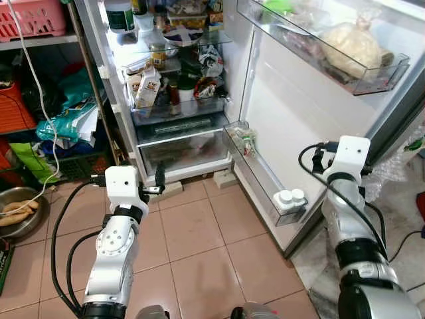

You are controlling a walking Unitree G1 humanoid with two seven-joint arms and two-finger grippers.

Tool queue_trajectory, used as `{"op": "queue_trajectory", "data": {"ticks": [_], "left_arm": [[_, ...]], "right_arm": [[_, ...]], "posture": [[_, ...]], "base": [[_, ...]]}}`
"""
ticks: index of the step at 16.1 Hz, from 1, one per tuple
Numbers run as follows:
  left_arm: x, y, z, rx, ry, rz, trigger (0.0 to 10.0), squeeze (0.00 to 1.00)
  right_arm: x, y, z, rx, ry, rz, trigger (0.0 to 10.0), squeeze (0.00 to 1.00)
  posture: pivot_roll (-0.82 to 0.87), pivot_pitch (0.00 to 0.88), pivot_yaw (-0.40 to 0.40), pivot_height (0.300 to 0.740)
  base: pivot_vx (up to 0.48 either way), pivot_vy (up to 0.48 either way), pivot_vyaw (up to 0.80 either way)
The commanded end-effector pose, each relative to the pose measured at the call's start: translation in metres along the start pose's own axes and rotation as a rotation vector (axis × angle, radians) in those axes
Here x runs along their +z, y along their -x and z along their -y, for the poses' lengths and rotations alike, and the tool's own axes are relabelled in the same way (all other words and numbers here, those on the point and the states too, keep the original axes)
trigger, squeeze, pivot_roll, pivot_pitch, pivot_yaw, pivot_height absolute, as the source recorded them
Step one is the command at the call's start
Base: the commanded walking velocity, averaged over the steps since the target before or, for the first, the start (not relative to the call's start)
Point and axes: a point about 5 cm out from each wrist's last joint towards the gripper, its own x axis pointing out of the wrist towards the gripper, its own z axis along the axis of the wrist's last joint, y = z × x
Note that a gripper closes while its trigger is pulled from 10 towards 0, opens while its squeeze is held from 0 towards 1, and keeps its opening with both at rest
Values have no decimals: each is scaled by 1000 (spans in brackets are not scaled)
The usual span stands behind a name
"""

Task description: Restocking fridge

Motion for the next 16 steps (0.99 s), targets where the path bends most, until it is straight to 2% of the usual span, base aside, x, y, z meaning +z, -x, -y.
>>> {"op": "queue_trajectory", "data": {"ticks": [1,4,6,8,10,12,14,16], "left_arm": [[2,1,-2,4,-13,2,10000,0],[3,3,-3,8,-18,-2,10000,0],[3,3,-4,7,-21,-4,10000,0],[2,3,-5,5,-21,-7,10000,0],[2,2,-6,5,-22,-8,10000,0],[3,2,-8,14,-26,-1,10000,0],[5,2,-13,43,-39,12,10000,0],[6,3,-17,66,-49,13,10000,0]], "right_arm": [[10,-4,-13,50,-22,24,10000,0],[15,-4,-32,150,-103,31,10000,0],[16,3,-48,312,-200,33,10000,0],[11,17,-61,526,-252,9,10000,0],[1,37,-61,741,-295,-35,10000,0],[-5,50,-51,852,-311,-75,10000,0],[-26,70,-27,1026,-144,-178,10000,0],[-43,79,-6,1099,41,-270,10000,0]], "posture": [[130,53,-24,740],[134,54,-23,740],[127,54,-19,740],[118,54,-16,740],[108,48,-12,740],[105,44,-10,740],[94,39,-7,740],[88,40,-4,740]], "base": [[0,0,0],[0,0,0],[0,0,0],[0,0,0],[0,0,0],[0,0,0],[0,0,0],[0,0,0]]}}
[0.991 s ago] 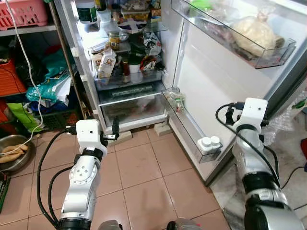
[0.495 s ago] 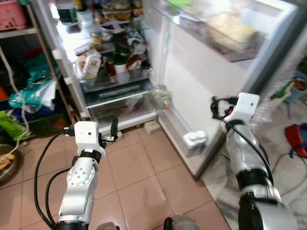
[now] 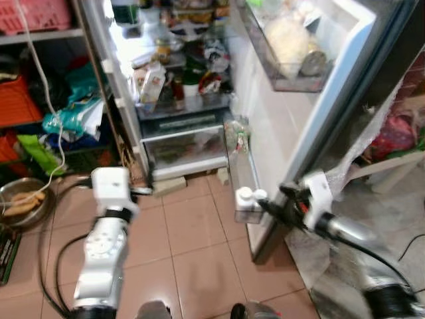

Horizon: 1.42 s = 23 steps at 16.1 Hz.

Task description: Restocking fridge

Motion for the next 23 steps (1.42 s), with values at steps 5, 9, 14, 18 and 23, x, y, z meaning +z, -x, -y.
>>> {"op": "queue_trajectory", "data": {"ticks": [5,9,14,18,23], "left_arm": [[-1,0,-1,13,-26,-6,10000,0],[-2,1,-1,9,-27,-11,10000,0],[-5,3,-6,82,-52,-48,10000,0],[-10,10,-28,260,-28,-75,10000,0],[-10,12,-33,321,18,-73,10000,0]], "right_arm": [[-24,28,50,-224,236,-409,10000,0],[-16,25,67,-339,409,-445,10000,0],[37,-10,53,-392,127,43,10000,0],[46,-38,24,-286,-86,208,10000,0],[56,-62,-16,-135,-392,316,10000,0]], "posture": [[87,37,-4,740],[98,35,-8,740],[94,31,-8,740],[104,26,-16,740],[103,25,-22,740]], "base": [[0,0,0],[0,0,0],[0,0,0],[0,0,0],[0,0,0]]}}
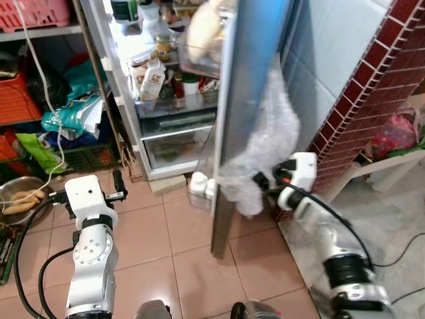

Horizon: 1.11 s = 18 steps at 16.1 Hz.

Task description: Restocking fridge

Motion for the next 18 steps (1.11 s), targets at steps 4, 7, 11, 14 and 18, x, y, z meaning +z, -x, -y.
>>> {"op": "queue_trajectory", "data": {"ticks": [4,7,11,14,18], "left_arm": [[1,2,-3,36,31,-6,10000,0],[0,3,1,9,20,-8,10000,0],[-1,4,3,-12,23,-14,10000,0],[0,4,10,-56,7,-5,10000,0],[2,7,22,-139,-21,17,10000,0]], "right_arm": [[-5,7,-15,49,38,-9,10000,0],[-19,27,-12,87,170,-90,10000,0],[-33,64,-3,290,286,-278,10000,0],[0,56,34,-57,458,-101,10000,0],[20,42,33,-303,397,93,10000,0]], "posture": [[98,29,-26,740],[93,31,-29,740],[77,40,-20,740],[66,42,-19,740],[77,39,-21,740]], "base": [[0,0,0],[0,0,0],[0,0,0],[0,0,0],[0,0,0]]}}
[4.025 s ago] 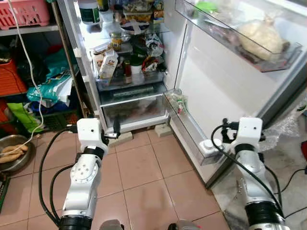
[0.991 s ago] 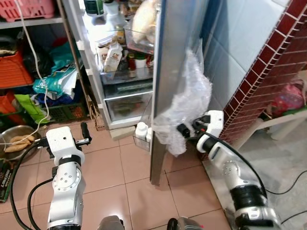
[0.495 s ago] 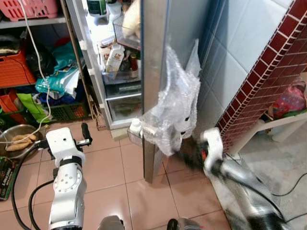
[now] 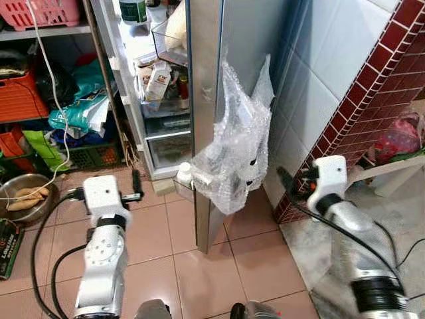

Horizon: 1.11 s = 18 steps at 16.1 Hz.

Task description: Restocking fridge

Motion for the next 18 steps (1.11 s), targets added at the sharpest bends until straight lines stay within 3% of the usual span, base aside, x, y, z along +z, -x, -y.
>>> {"op": "queue_trajectory", "data": {"ticks": [1,4,6,9,11,12,13,14,16,18], "left_arm": [[2,1,-7,49,-12,8,10000,0],[-2,1,-25,189,41,-29,10000,0],[1,6,-32,201,16,-14,10000,0],[2,14,-38,231,2,-6,10000,0],[1,16,-42,244,1,-8,10000,0],[1,17,-43,246,2,-8,10000,0],[1,16,-42,244,4,-8,10000,0],[1,14,-39,232,5,-6,10000,0],[2,11,-35,214,7,-4,10000,0],[2,8,-32,199,6,-5,10000,0]], "right_arm": [[3,-6,-5,-38,-39,8,10000,0],[13,-29,-36,-65,-170,50,10000,0],[32,-54,-66,-53,-260,81,10000,0],[47,-69,-91,16,-327,83,10000,0],[52,-72,-114,146,-407,57,10000,0],[56,-65,-144,383,-530,18,10000,0],[60,-57,-164,548,-593,11,10000,0],[60,-48,-176,654,-595,8,10000,0],[49,-45,-174,620,-534,0,10000,0],[37,-51,-140,412,-338,47,10000,0]], "posture": [[79,42,-21,740],[88,44,-23,740],[134,44,-40,740],[188,42,-67,740],[201,38,-79,740],[198,35,-79,740],[193,30,-79,740],[186,26,-76,740],[176,23,-70,740],[157,20,-60,740]], "base": [[0,0,0],[0,0,0],[0,0,0],[0,0,0],[0,0,0],[0,0,0],[0,0,0],[0,0,0],[0,0,0],[0,0,0]]}}
